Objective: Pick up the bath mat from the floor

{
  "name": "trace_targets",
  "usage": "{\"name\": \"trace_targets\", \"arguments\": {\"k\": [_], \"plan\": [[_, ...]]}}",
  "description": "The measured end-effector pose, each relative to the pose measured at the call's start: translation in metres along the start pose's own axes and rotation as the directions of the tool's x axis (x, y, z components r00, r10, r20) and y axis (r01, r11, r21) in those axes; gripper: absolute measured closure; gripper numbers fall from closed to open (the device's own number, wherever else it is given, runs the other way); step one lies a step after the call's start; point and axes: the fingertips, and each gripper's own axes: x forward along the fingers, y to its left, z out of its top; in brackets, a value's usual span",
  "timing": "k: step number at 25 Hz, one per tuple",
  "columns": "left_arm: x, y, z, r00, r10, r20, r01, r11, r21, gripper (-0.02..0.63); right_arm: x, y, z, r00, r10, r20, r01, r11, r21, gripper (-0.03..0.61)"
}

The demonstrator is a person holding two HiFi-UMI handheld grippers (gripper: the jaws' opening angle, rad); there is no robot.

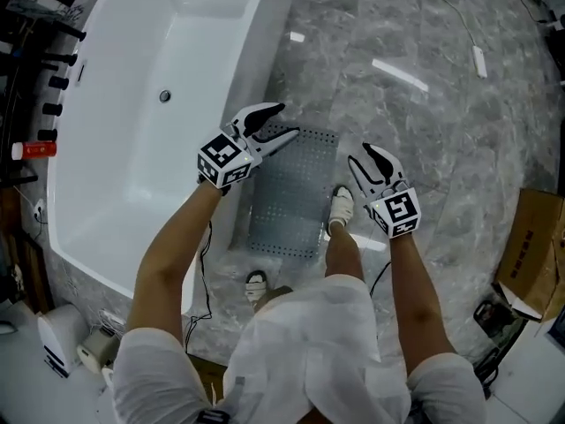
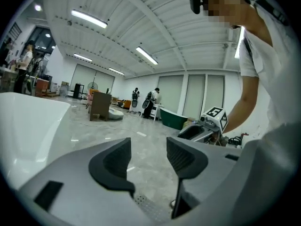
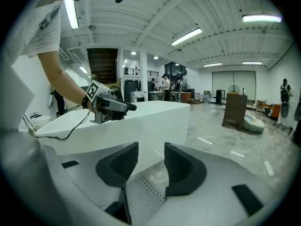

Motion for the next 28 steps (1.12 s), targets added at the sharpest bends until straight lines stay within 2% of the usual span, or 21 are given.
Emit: {"name": "trace_targets", "arguments": {"k": [4, 8, 11, 14, 17, 20, 23, 26, 28], "plan": [[0.018, 0.022, -0.031, 0.999, -0.038, -0.035, 0.041, 0.995, 0.092, 0.368, 0.041, -0.013, -0.063, 0.999, 0.009, -0.036, -0.008, 0.999, 0.031, 0.356], [0.027, 0.036, -0.048, 0.997, -0.072, -0.017, 0.074, 0.988, 0.135, 0.368, 0.086, -0.02, -0.116, 0.994, 0.036, -0.099, -0.033, 0.999, 0.028, 0.322], [0.036, 0.039, -0.065, 0.993, -0.105, -0.049, 0.112, 0.98, 0.167, 0.36, 0.11, -0.026, -0.147, 0.99, 0.046, -0.132, -0.042, 0.999, 0.032, 0.31], [0.045, 0.044, -0.081, 0.989, -0.123, -0.08, 0.133, 0.98, 0.146, 0.357, 0.13, -0.034, -0.177, 0.983, 0.06, -0.173, -0.051, 0.997, 0.057, 0.305], [0.052, 0.052, -0.097, 0.986, -0.113, -0.124, 0.127, 0.986, 0.108, 0.357, 0.149, -0.041, -0.213, 0.964, 0.085, -0.252, -0.068, 0.995, 0.076, 0.302], [0.065, 0.048, -0.1, 0.983, -0.143, -0.112, 0.156, 0.981, 0.112, 0.358, 0.165, -0.046, -0.258, 0.93, 0.1, -0.354, -0.072, 0.993, 0.092, 0.296], [0.087, 0.053, -0.09, 0.983, -0.16, -0.086, 0.17, 0.978, 0.121, 0.357, 0.184, -0.054, -0.301, 0.879, 0.117, -0.463, -0.078, 0.992, 0.102, 0.291], [0.101, 0.065, -0.093, 0.979, -0.167, -0.115, 0.186, 0.964, 0.189, 0.357, 0.2, -0.057, -0.342, 0.802, 0.145, -0.58, -0.097, 0.989, 0.113, 0.29], [0.101, 0.065, -0.096, 0.98, -0.148, -0.135, 0.172, 0.968, 0.182, 0.364, 0.21, -0.057, -0.366, 0.748, 0.169, -0.642, -0.121, 0.986, 0.119, 0.284]]}}
